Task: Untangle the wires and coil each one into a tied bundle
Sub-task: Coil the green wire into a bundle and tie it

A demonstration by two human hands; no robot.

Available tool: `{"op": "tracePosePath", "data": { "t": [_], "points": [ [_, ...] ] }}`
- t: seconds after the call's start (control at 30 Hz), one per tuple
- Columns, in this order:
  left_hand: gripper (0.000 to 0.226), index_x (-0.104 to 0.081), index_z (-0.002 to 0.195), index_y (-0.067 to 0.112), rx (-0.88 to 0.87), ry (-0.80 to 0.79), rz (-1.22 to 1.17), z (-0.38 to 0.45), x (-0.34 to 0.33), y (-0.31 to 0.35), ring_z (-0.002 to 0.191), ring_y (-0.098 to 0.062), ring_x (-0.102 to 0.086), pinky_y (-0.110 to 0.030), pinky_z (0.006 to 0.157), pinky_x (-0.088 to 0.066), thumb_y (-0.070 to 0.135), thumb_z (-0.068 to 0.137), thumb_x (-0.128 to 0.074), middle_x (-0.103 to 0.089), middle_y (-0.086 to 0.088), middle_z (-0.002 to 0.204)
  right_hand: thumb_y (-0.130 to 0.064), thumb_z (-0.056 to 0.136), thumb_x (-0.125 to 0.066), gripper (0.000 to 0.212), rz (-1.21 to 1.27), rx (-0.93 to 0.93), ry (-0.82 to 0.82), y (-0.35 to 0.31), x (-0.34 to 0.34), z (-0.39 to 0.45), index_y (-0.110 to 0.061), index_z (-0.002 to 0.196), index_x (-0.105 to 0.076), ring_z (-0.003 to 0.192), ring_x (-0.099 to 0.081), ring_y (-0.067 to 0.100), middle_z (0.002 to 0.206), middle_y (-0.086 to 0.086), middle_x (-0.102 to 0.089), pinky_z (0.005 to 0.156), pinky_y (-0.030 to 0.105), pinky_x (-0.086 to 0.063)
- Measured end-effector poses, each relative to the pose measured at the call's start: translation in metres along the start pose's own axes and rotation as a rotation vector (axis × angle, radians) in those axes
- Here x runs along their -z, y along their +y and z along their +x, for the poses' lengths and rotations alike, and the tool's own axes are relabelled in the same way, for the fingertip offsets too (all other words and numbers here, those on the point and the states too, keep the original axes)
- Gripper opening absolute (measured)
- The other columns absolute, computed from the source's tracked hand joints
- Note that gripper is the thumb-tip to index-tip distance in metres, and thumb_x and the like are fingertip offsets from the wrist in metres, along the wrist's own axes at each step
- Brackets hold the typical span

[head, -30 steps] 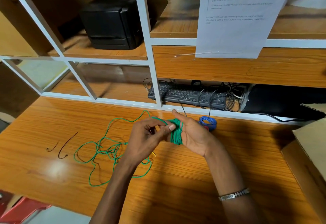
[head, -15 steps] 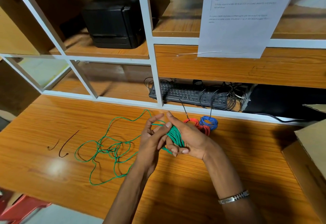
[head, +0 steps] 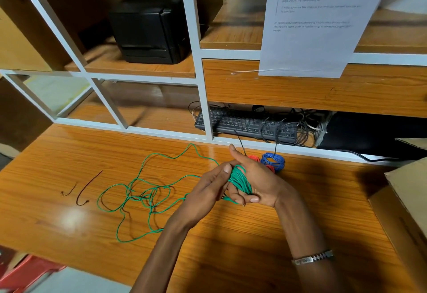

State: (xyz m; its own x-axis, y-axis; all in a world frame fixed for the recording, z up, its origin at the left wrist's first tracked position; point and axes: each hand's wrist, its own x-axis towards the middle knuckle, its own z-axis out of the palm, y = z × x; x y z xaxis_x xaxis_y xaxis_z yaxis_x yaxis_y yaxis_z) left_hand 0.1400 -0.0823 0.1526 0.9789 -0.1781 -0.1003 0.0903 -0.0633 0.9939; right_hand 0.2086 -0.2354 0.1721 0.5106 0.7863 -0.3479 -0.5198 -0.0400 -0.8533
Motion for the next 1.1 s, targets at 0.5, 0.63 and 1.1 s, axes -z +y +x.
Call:
{"op": "tracePosePath", "data": {
  "t": [0.5,0.63,1.1],
  "points": [
    [0.032,-0.072,0.132,0.020,-0.051,0.084,-0.231,0.001,0.012,-0.020,0.116,-0.026,-0.062,-0.046,0.100,-0.048,0.025,0.102,-0.063,-0.067,-0.020,0.126,-0.070,0.102,-0.022,0.081,-0.121,-0.066,0.004,-0.006,-0.006,0.003,-0.012,0.119,-0.076,0.055,-0.069,0.031,0.097,0.048,-0.062,0.050,0.031,-0.056],
    [0.028,-0.075,0.128,0.015,-0.115,0.151,-0.221,0.003,0.006,-0.013,0.112,-0.014,-0.065,-0.035,0.094,-0.054,0.017,0.102,-0.064,-0.071,0.001,0.113,-0.074,0.100,-0.021,0.082,-0.098,-0.074,0.082,-0.007,-0.008,0.004,-0.017,0.119,-0.077,0.058,-0.072,0.030,0.082,0.035,-0.071,0.062,0.035,-0.052],
    [0.025,-0.077,0.116,0.008,-0.179,0.256,-0.148,0.015,0.010,-0.019,0.094,-0.019,-0.059,-0.042,0.078,-0.047,0.023,0.101,-0.065,-0.069,-0.017,0.103,-0.065,0.089,-0.064,0.057,-0.131,0.127,0.446,0.004,-0.022,0.020,-0.011,0.096,-0.081,0.059,-0.073,0.034,0.068,0.031,-0.069,0.056,0.033,-0.057]
  ]
}}
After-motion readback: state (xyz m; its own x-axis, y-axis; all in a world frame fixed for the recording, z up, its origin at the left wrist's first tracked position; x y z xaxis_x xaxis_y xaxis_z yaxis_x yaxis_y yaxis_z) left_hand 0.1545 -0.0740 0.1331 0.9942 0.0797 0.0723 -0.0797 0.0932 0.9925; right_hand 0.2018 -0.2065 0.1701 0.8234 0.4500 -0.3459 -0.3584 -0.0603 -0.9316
